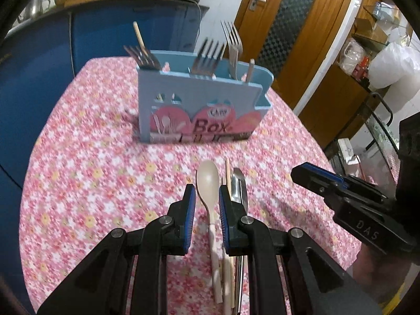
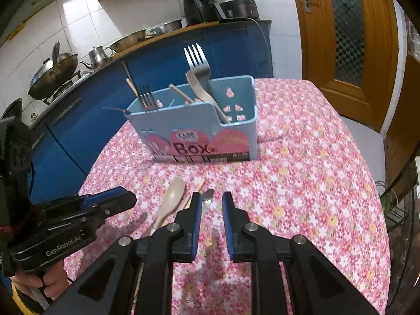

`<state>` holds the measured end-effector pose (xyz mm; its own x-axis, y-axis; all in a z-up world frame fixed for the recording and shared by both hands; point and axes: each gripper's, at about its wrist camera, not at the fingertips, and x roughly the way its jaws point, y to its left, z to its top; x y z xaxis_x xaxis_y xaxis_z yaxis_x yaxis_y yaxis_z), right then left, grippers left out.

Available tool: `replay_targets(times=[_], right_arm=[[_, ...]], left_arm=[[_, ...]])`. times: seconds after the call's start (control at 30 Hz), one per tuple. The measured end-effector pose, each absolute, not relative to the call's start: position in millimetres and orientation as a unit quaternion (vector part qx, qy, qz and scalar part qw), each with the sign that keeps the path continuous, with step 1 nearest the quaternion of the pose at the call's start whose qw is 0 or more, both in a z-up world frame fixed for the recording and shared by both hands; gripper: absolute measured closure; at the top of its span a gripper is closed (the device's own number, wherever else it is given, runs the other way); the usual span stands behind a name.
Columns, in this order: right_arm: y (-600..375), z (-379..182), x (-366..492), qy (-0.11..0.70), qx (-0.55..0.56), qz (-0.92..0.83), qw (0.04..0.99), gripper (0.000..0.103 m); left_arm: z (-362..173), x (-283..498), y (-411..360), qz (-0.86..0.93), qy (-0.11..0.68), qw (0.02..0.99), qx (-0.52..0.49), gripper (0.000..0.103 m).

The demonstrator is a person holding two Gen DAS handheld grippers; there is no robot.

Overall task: Organize utensils
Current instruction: 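Lower both tools toward the white spoon and the metal knife, then grasp the white plastic spoon with the left tool while the right tool grasps the metal knife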

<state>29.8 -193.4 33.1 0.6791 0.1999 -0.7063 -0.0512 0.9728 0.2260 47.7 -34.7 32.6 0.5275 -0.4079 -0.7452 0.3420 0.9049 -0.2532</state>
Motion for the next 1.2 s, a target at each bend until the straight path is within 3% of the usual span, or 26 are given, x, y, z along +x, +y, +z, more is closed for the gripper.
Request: replay_targets(times=[0.43,0.87,1.0,1.2], right_arm=[[-219.9,16.1,21.2,0.401,0.128,0.054,0.905,0.081],[-235.5,3.6,19.1,0.406,0.153,0.054,0.899,0.081],[-237.5,0.1,18.6,0.408,0.159,0.056,0.897,0.081],[-237.1,-2.1,17.6,0.410,0.164,0.060,0.895,0.081]], left_arm=[[-3.3,56.6,-56.5,-0.212,0.502,0.838,-0.016,0.087],[-12.8,69.5,-66.0,-0.195,0.506,0.840,0.000,0.087],[-15.0,71.2,-74.1,-0.190,0.501,0.844,0.009,0.096],[-11.1,65.5,-63.2,-0.188,0.489,0.851,-0.022,0.096]])
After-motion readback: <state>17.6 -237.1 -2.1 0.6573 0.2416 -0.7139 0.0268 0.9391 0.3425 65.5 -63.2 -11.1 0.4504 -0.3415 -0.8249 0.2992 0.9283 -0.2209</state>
